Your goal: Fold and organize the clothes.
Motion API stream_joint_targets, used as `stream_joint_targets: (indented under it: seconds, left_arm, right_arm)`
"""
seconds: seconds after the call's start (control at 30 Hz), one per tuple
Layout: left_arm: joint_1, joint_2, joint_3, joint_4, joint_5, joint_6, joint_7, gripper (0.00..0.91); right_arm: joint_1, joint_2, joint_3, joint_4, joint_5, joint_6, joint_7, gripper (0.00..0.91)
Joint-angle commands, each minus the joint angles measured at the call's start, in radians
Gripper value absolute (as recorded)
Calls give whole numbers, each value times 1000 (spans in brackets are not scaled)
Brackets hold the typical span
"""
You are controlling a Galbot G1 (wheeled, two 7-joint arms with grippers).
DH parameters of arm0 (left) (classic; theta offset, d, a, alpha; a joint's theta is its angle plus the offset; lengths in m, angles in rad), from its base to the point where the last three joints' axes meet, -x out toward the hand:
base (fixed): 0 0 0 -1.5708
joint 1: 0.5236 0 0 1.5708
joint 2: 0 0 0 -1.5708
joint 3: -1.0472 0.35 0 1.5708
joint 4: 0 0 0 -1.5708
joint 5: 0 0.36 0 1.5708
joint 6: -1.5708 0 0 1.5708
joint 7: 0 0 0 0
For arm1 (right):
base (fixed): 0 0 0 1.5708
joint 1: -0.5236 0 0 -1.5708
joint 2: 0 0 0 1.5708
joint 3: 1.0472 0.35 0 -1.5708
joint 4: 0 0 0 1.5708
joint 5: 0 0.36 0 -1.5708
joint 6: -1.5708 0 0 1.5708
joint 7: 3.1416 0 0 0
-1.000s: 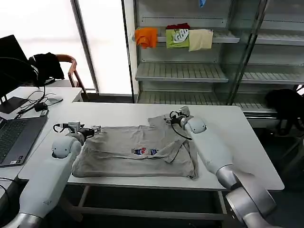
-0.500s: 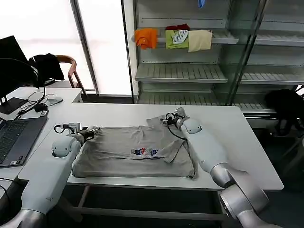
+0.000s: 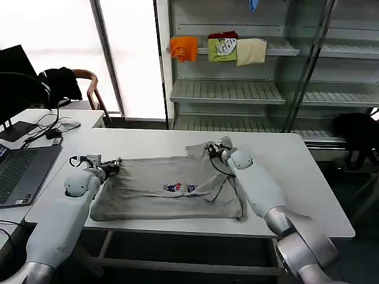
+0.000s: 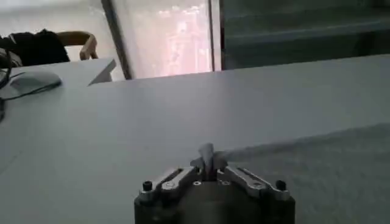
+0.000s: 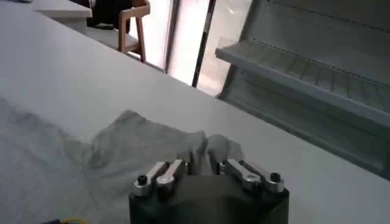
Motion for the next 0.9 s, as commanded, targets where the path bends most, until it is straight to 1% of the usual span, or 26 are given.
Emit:
stream_joint_targets:
  seconds: [0.03,0.13,0.23,0.3,0.37,0.6,0.77,0.9]
  left_arm:
    - [1,0,-2,-11,5,-1,16,10]
    - [4,2,-4,-26,-6,-3,16,10]
    - [6,6,-6,-41,-16,-9,15,10]
    - [6,12,-5,-48,-19,-14,13,10]
    - [5,15,-4,-57,-26,-20,9,20]
    - [41,42,-17,-148,-71,-22,-4,10]
    - [78,60,-34,-232,-103,-24,-20,10]
    - [112,70,-47,-290,-124,-24,-34,0]
  right_arm:
    - [-16,-13,-2,55,18,16,-16,0]
    - [-22,-19,-3,99,63,30,0,0]
    - [-32,-33,-12,159,81,38,16,0]
    - [-36,-40,-17,183,92,38,16,0]
    - [-42,-50,-19,215,96,39,27,0]
    - [-67,-91,-29,335,139,34,74,0]
    - [-97,-141,-34,440,214,14,117,0]
    - [-117,-183,-37,565,280,-12,142,0]
